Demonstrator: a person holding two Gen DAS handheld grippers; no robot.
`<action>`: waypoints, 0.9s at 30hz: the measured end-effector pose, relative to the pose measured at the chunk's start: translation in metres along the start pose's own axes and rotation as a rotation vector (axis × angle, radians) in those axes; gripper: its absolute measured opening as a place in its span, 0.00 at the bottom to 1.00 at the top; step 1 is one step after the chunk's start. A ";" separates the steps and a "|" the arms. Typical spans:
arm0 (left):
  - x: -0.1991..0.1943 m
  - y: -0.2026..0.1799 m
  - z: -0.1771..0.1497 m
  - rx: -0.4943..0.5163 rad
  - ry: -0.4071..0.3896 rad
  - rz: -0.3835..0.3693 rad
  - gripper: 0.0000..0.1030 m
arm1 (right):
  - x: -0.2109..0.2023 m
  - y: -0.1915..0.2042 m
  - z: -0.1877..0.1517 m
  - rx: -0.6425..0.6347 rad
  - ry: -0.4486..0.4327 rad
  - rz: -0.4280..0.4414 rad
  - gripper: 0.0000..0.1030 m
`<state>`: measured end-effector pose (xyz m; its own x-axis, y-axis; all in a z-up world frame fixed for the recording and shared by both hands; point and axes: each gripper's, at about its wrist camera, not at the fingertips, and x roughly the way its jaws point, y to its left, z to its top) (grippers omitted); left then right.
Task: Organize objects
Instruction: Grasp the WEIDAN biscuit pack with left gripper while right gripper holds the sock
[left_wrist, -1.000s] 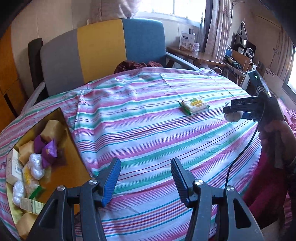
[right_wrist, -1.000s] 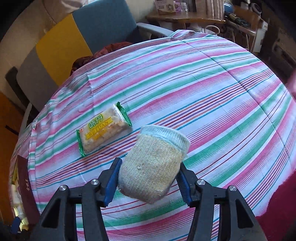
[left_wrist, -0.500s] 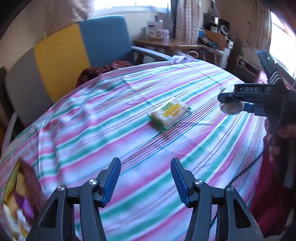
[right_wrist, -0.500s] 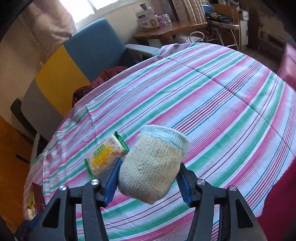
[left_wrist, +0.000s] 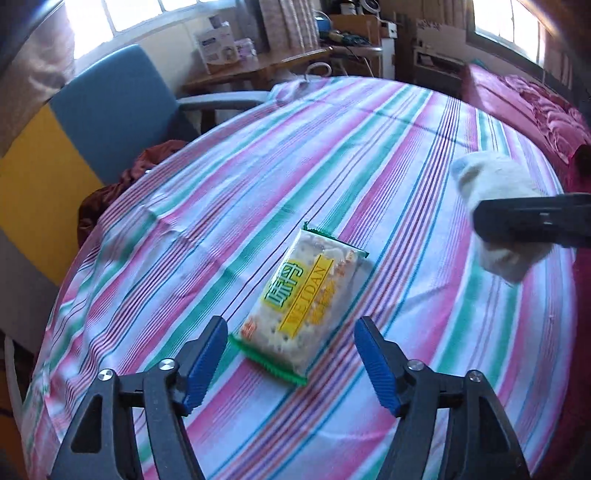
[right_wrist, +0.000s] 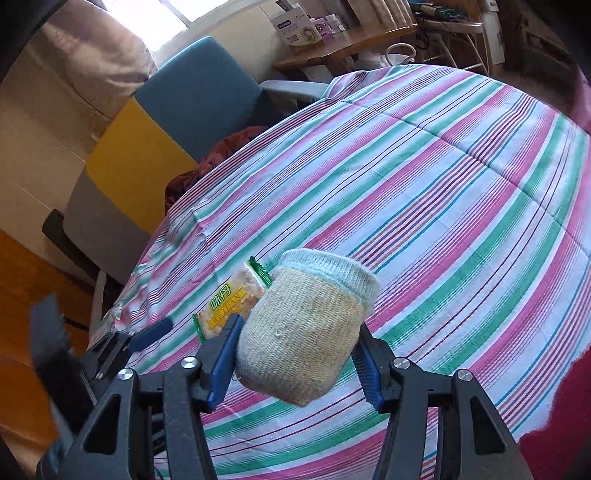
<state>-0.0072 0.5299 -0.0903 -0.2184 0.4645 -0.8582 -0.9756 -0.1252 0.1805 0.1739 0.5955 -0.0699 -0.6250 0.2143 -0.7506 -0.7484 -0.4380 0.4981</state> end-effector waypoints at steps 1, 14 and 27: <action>0.007 0.001 0.002 0.007 0.010 -0.003 0.72 | 0.001 -0.001 0.000 0.003 0.004 0.005 0.56; 0.026 0.019 -0.010 -0.179 -0.003 -0.108 0.48 | 0.012 0.002 0.000 -0.032 0.050 0.005 0.57; -0.059 0.013 -0.133 -0.448 -0.021 0.033 0.48 | 0.041 0.040 -0.019 -0.273 0.198 -0.016 0.57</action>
<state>-0.0042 0.3838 -0.1014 -0.2540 0.4712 -0.8446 -0.8625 -0.5055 -0.0226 0.1231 0.5701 -0.0891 -0.5380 0.0608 -0.8408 -0.6543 -0.6590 0.3710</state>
